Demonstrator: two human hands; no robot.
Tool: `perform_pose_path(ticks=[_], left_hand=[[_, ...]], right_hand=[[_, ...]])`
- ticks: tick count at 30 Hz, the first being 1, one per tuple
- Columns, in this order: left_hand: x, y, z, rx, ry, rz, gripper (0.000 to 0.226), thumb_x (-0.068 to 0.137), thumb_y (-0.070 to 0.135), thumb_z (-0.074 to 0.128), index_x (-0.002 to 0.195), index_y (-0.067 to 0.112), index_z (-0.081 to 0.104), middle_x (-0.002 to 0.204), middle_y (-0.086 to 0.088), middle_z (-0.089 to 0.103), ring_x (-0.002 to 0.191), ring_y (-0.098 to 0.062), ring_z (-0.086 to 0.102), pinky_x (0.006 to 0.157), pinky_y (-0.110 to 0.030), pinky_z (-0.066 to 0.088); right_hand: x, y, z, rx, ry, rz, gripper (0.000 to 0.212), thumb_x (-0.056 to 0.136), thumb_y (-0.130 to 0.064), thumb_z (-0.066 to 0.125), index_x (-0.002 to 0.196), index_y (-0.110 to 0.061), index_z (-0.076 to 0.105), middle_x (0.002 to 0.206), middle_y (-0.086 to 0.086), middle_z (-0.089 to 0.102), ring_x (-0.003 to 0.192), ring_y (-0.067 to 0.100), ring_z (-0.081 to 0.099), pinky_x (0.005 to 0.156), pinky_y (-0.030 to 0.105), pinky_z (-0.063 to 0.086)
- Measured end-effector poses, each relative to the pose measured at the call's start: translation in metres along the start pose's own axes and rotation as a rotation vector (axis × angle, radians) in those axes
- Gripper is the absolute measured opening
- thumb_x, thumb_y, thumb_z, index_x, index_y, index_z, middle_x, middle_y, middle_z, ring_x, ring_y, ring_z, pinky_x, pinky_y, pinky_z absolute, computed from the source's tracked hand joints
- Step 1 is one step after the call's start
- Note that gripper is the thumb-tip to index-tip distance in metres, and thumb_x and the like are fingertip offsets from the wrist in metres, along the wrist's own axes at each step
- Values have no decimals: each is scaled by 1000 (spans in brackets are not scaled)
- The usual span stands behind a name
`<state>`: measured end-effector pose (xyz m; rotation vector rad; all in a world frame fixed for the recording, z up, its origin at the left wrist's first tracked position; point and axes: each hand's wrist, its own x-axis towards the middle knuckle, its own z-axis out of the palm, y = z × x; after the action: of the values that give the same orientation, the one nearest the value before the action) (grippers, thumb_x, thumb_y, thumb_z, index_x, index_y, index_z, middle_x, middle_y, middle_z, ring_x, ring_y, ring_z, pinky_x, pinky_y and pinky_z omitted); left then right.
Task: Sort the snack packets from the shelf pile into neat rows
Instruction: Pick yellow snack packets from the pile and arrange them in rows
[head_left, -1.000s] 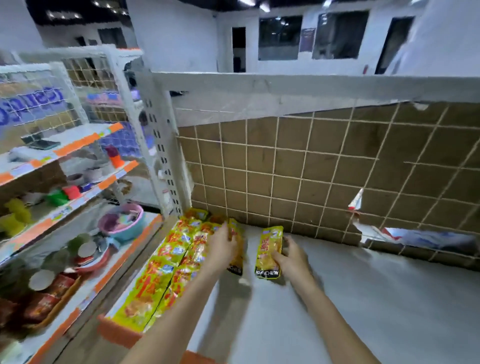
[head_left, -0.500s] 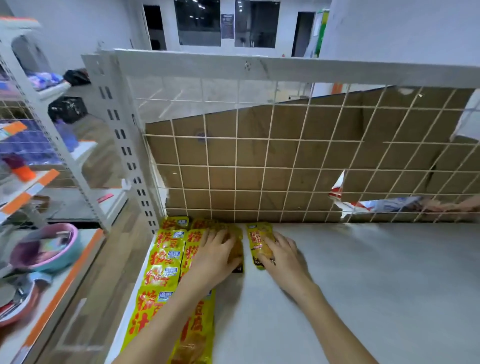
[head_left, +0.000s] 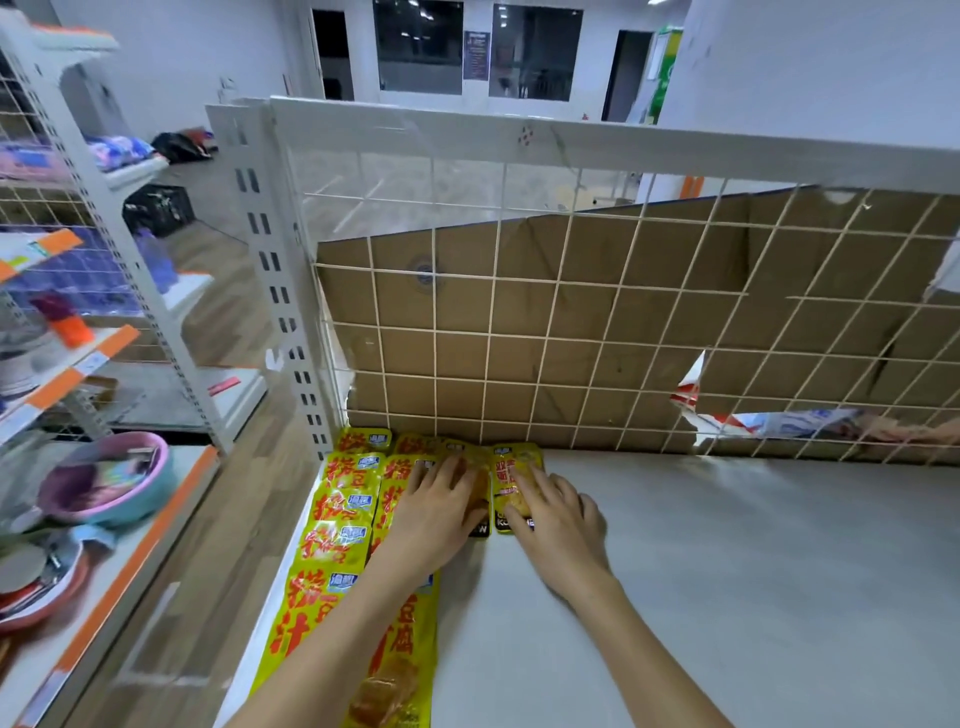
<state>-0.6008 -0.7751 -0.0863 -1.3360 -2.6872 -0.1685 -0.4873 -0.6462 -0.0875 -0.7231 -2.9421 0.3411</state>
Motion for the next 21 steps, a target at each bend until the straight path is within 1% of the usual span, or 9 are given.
perform_pose_path(ticks=[2, 4, 6, 9, 12, 16, 19, 20, 21], left_hand=[[3, 2, 0, 8, 27, 11, 43, 71, 44, 70, 100, 14, 70, 106, -10, 69, 90, -28, 69, 78, -46, 55], [7, 2, 0, 17, -1, 5, 46, 79, 47, 48, 100, 14, 71, 104, -10, 70, 87, -27, 70, 76, -44, 56], [7, 2, 0, 10, -69, -2, 53, 80, 46, 36, 99, 14, 72, 102, -11, 70, 87, -27, 70, 75, -44, 56], [6, 2, 2, 24, -99, 10, 54, 82, 47, 33, 99, 13, 72, 101, -11, 71, 88, -27, 70, 76, -44, 56], [8, -1, 5, 10, -127, -14, 58, 88, 50, 28, 101, 15, 72, 103, -9, 71, 91, -25, 70, 78, -43, 55], [9, -5, 6, 1, -164, 0, 54, 83, 49, 34, 103, 16, 72, 105, -8, 71, 91, -26, 70, 79, -43, 54], [8, -5, 3, -23, -163, -4, 59, 89, 52, 27, 104, 17, 71, 106, -7, 70, 91, -25, 70, 81, -42, 54], [8, -4, 2, -28, -129, -6, 59, 88, 51, 27, 107, 15, 70, 109, -8, 69, 94, -27, 69, 83, -43, 53], [8, -2, -1, -48, -137, -14, 59, 88, 51, 28, 113, 14, 67, 118, -10, 66, 102, -29, 66, 90, -45, 49]], right_hand=[[-1, 1, 5, -11, 20, -5, 82, 76, -61, -7, 148, -35, 21, 157, -11, 19, 142, 17, 20, 108, 37, 19], [1, 3, 7, -23, 28, -7, 83, 75, -61, -8, 148, -35, 20, 157, -11, 19, 142, 17, 20, 108, 37, 20], [2, 4, 6, -29, 36, -14, 80, 77, -60, -7, 148, -35, 20, 157, -11, 20, 141, 17, 21, 108, 37, 21], [2, 5, 7, -45, 30, -22, 78, 80, -59, -7, 148, -35, 20, 156, -11, 20, 141, 18, 22, 108, 38, 22], [3, 5, 7, -59, 23, -28, 80, 77, -60, -10, 149, -36, 17, 157, -12, 17, 141, 18, 21, 107, 37, 21], [5, 5, 8, -65, 8, -13, 84, 72, -61, -14, 149, -39, 12, 157, -15, 11, 141, 18, 17, 108, 36, 19], [6, 4, 8, -70, -14, -4, 84, 72, -62, -15, 149, -39, 10, 158, -15, 9, 142, 18, 15, 109, 37, 18], [6, 3, 7, -66, -27, 1, 82, 74, -62, -13, 149, -39, 9, 158, -14, 9, 143, 18, 14, 109, 37, 17], [6, 3, 6, -59, -36, 5, 77, 78, -63, -9, 149, -39, 9, 158, -14, 8, 143, 18, 13, 110, 37, 17]])
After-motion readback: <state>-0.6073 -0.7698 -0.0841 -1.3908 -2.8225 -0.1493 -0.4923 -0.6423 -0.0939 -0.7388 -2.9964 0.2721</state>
